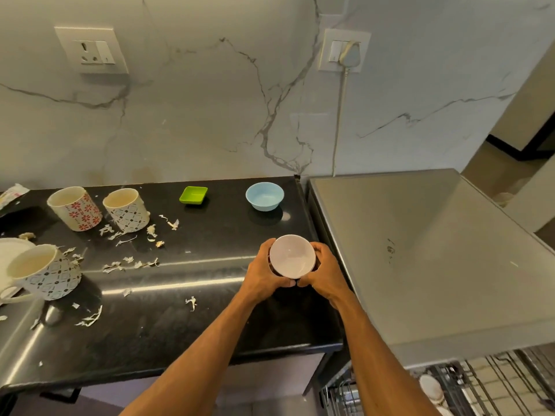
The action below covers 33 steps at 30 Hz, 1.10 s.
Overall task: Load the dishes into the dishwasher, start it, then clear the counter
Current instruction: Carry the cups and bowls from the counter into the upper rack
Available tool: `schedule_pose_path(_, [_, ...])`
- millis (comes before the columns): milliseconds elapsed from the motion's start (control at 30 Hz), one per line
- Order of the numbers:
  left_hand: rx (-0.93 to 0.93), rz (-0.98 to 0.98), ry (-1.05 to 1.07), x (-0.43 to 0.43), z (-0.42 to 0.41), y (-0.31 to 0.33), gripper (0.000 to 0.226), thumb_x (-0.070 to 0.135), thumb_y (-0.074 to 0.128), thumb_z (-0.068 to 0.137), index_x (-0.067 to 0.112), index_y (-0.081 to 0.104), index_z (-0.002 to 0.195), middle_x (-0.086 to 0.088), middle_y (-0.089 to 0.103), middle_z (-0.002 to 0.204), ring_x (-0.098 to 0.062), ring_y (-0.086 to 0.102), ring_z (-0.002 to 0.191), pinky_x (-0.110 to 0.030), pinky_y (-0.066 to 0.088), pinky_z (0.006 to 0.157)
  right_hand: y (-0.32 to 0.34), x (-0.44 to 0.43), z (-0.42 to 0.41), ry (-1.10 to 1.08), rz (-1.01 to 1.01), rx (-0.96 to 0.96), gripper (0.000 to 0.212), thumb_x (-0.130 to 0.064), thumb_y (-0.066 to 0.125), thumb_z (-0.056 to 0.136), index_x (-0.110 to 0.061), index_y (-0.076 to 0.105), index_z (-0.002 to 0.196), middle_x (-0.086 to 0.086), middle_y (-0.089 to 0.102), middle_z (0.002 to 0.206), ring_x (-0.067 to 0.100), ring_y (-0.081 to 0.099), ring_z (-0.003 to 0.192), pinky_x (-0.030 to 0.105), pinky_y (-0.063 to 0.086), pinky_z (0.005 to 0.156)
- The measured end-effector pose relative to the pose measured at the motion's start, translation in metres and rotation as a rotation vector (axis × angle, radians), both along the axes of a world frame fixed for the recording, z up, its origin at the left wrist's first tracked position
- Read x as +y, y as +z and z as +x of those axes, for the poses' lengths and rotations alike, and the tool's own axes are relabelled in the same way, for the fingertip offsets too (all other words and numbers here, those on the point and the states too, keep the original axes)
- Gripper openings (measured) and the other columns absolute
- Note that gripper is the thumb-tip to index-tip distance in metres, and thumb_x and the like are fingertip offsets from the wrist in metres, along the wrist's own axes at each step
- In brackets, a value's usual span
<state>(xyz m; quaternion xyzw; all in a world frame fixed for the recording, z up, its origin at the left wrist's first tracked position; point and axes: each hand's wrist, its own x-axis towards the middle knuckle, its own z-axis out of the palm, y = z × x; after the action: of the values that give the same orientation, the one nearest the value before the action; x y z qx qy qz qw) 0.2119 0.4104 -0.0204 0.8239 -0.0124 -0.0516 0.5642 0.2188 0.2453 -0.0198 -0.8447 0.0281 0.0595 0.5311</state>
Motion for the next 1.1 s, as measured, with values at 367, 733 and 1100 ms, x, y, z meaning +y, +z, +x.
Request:
schedule_pose_path(367, [-0.066,-0.073,-0.225,-0.045,-0.059,-0.01,0.095,0.025,0.092,0.047,0.034,0.045,0.128,0.013,0.058,0.123,-0.013,0.055,0.116,-0.041,0.048,0.099,0.003,-0.042,-0.11,-0.216,0.055,-0.145,0.086,-0.012,0.086,0.051,-0.022,0.05,0.129,-0.006,0.058,0.121,0.006,0.056,0.105,0.005,0.044,0.082])
schedule_pose_path(733, [0.015,-0.084,-0.494,-0.136,-0.137,-0.02,0.096,0.024,0.094,0.041,0.029,0.051,0.127,0.008,0.06,0.122,-0.018,0.056,0.114,-0.033,0.048,0.091,-0.001,-0.117,-0.234,-0.475,0.083,-0.092,0.083,-0.03,0.083,0.043,-0.024,0.059,0.122,-0.004,0.066,0.116,0.013,0.064,0.102,0.026,0.054,0.079])
schedule_pose_path(1100, [0.045,0.0,-0.789,-0.273,-0.232,-0.022,0.082,0.023,0.092,0.059,0.037,0.047,0.126,0.011,0.057,0.118,-0.014,0.055,0.11,-0.037,0.049,0.094,-0.023,-0.243,-0.362,-0.672,0.202,-0.006,0.078,-0.013,0.089,0.047,-0.023,0.065,0.121,-0.001,0.07,0.112,0.02,0.064,0.108,0.033,0.054,0.091])
